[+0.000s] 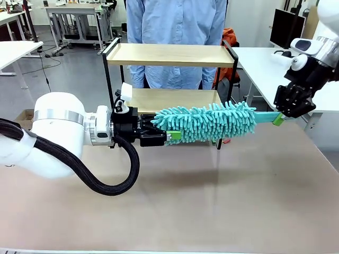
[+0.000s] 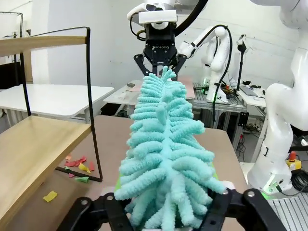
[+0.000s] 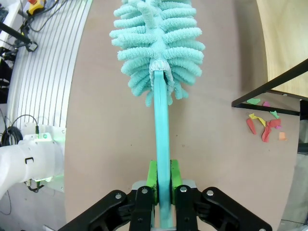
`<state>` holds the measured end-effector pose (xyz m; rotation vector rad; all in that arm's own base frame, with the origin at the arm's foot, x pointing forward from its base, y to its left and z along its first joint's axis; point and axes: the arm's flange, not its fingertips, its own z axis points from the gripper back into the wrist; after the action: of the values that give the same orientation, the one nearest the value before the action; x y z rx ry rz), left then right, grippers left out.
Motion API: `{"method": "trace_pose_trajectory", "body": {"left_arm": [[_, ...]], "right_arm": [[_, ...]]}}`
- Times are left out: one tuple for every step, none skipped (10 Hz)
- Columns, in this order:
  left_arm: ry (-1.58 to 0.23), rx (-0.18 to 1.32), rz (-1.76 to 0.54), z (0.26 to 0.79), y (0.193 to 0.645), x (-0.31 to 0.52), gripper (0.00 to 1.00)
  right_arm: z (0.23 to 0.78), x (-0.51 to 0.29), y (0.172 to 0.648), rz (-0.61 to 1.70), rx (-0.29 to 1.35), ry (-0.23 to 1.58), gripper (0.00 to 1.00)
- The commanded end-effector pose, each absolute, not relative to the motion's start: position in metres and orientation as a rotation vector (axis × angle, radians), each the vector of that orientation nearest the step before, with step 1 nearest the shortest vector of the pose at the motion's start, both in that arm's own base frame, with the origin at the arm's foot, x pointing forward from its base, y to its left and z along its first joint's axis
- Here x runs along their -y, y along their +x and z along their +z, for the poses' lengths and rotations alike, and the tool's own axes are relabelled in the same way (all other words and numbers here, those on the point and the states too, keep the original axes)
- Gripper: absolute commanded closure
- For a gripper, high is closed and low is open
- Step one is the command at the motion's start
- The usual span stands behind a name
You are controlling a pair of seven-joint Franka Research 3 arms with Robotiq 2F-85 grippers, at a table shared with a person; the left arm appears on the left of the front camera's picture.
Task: Clean the shelf.
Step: Hand the Duster back to the human.
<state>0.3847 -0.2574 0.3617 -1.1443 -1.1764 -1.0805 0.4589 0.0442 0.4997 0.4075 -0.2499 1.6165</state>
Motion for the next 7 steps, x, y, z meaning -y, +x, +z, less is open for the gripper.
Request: {"method": "trace_pose_trajectory", "body": {"left_arm": [[-1.169, 1.172, -1.051, 0.3661, 0.3857, 0.2605, 1.00], [-1.188, 1.164, -1.056, 0.3658, 0.3853, 0.2621, 1.00], [-1.196, 1.161, -1.055, 0.3654, 0.3850, 0.2625, 0.87], [-1.198, 1.160, -1.054, 0.3658, 0.3853, 0.2624, 0.97], [-1.212, 1.155, -1.051, 0.3662, 0.3855, 0.2625, 1.00], [-1.220, 1.150, -1.052, 0.3653, 0.3848, 0.2631, 1.00], [-1.204, 1.147, -1.054, 0.3647, 0.3836, 0.2637, 1.00]], "right_arm": [[0.5026, -0.0429, 0.4580, 1.609, 0.236, 0.400, 0.87], [0.5026, -0.0429, 0.4580, 1.609, 0.236, 0.400, 0.87], [0.5026, -0.0429, 0.4580, 1.609, 0.236, 0.400, 0.87], [0.5026, -0.0429, 0.4580, 1.609, 0.236, 0.400, 0.87], [0.5026, -0.0429, 0.4580, 1.609, 0.236, 0.400, 0.87], [0.5026, -0.0429, 0.4580, 1.609, 0.236, 0.400, 0.87], [0.5026, -0.0429, 0.4580, 1.609, 0.236, 0.400, 0.87]]}}
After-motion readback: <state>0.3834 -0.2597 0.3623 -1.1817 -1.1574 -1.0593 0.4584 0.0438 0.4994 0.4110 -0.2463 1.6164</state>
